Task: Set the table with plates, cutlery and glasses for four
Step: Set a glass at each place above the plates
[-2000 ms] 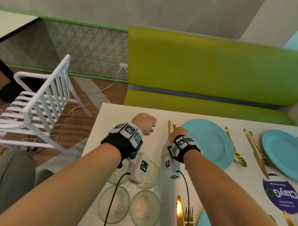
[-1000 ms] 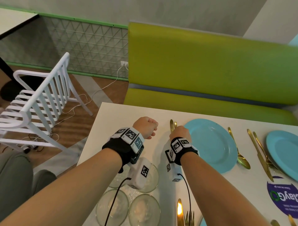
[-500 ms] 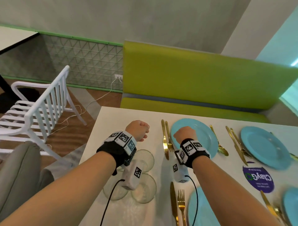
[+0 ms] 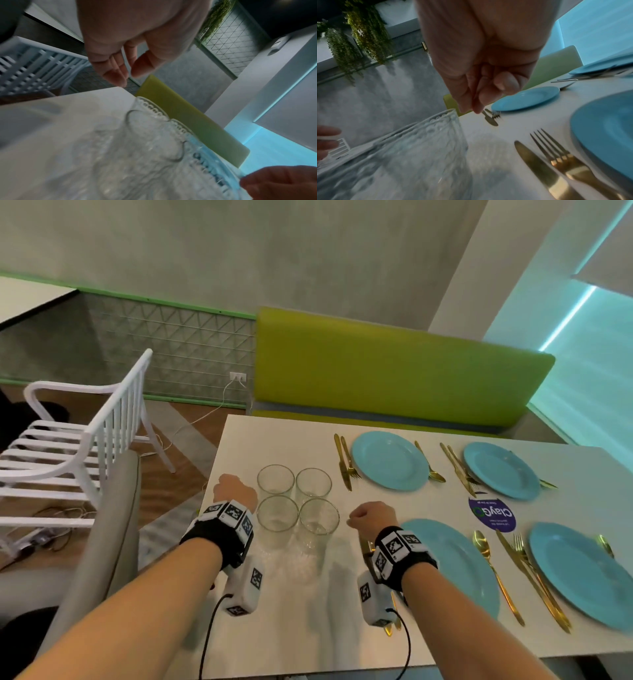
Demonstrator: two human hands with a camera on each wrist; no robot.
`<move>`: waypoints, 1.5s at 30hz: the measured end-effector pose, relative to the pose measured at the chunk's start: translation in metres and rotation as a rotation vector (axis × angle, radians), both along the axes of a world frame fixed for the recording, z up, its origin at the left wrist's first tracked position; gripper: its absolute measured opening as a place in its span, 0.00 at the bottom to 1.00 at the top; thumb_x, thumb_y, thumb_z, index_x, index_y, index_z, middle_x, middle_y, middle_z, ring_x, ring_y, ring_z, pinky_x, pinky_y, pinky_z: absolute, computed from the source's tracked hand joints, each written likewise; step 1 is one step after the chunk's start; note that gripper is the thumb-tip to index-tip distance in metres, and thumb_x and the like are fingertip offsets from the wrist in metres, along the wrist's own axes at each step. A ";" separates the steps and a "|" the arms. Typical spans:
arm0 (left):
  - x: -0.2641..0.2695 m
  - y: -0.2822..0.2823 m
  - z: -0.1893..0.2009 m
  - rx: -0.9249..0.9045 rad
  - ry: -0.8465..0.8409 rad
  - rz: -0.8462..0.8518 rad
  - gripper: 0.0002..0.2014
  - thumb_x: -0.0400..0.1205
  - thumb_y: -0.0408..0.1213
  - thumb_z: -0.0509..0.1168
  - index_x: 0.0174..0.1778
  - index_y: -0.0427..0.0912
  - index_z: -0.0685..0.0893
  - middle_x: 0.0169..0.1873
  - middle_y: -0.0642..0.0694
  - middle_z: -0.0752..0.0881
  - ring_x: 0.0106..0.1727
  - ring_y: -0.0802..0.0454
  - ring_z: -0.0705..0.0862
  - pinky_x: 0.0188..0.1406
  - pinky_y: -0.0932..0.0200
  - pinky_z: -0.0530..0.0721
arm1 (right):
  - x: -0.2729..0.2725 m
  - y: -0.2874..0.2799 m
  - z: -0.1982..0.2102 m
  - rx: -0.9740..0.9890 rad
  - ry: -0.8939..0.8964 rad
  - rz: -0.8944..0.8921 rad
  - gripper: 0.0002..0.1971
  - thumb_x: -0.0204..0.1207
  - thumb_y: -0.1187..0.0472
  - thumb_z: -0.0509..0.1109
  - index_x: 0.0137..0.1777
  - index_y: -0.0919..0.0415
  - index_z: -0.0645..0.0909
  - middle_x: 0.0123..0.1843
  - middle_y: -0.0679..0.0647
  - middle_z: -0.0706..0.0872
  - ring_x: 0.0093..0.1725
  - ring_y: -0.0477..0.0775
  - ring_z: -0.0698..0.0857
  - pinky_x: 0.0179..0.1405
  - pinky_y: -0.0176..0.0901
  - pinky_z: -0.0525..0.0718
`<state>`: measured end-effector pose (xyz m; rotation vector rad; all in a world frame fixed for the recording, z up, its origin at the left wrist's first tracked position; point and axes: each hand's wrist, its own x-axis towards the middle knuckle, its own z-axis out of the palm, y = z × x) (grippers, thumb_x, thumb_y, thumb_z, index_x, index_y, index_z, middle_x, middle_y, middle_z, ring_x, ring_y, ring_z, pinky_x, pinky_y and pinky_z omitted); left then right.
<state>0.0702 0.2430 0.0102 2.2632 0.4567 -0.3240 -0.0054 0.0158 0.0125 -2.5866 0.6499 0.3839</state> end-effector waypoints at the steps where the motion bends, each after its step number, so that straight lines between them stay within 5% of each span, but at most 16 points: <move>1: -0.005 0.006 -0.007 0.018 0.031 -0.007 0.21 0.84 0.28 0.55 0.75 0.30 0.66 0.75 0.33 0.68 0.75 0.38 0.70 0.71 0.52 0.69 | -0.004 0.003 -0.005 0.025 0.009 -0.012 0.15 0.75 0.55 0.71 0.60 0.57 0.86 0.62 0.53 0.87 0.63 0.53 0.83 0.65 0.39 0.79; 5: -0.024 0.019 -0.033 0.025 0.176 -0.109 0.27 0.83 0.29 0.58 0.79 0.34 0.60 0.73 0.34 0.72 0.72 0.38 0.74 0.67 0.52 0.74 | -0.013 0.011 -0.022 0.111 0.030 -0.070 0.20 0.72 0.57 0.75 0.64 0.58 0.82 0.63 0.56 0.85 0.58 0.54 0.85 0.63 0.43 0.83; 8: -0.034 0.017 -0.047 -0.026 0.269 -0.186 0.38 0.78 0.32 0.69 0.81 0.39 0.57 0.72 0.36 0.74 0.70 0.38 0.76 0.64 0.52 0.78 | -0.015 0.014 -0.033 0.154 0.068 -0.085 0.31 0.70 0.56 0.76 0.73 0.57 0.72 0.66 0.57 0.82 0.65 0.56 0.81 0.67 0.45 0.79; 15: -0.041 -0.003 -0.065 -0.174 0.179 -0.223 0.51 0.66 0.37 0.81 0.81 0.42 0.58 0.78 0.41 0.68 0.78 0.44 0.69 0.75 0.51 0.69 | -0.012 0.024 -0.050 0.295 0.044 -0.005 0.44 0.65 0.55 0.81 0.79 0.54 0.61 0.71 0.57 0.77 0.72 0.58 0.75 0.69 0.48 0.74; 24: -0.040 -0.013 -0.075 -0.237 0.050 -0.198 0.47 0.63 0.37 0.82 0.77 0.47 0.67 0.72 0.47 0.77 0.73 0.47 0.76 0.67 0.61 0.72 | 0.002 0.025 -0.068 0.406 -0.047 0.031 0.47 0.57 0.54 0.85 0.76 0.51 0.65 0.73 0.52 0.76 0.72 0.56 0.76 0.70 0.46 0.74; 34: -0.049 -0.011 -0.074 -0.288 0.020 -0.184 0.41 0.65 0.36 0.81 0.73 0.45 0.71 0.69 0.45 0.80 0.69 0.47 0.79 0.58 0.65 0.73 | -0.002 0.025 -0.075 0.380 -0.085 0.017 0.38 0.59 0.54 0.83 0.69 0.53 0.70 0.65 0.52 0.82 0.63 0.54 0.81 0.56 0.38 0.76; 45: -0.071 -0.062 -0.039 -0.311 -0.020 -0.432 0.38 0.64 0.40 0.81 0.70 0.45 0.74 0.65 0.45 0.82 0.56 0.52 0.78 0.56 0.65 0.73 | -0.065 -0.030 -0.018 0.287 -0.247 -0.257 0.35 0.60 0.53 0.82 0.67 0.55 0.73 0.62 0.56 0.81 0.62 0.57 0.80 0.56 0.39 0.75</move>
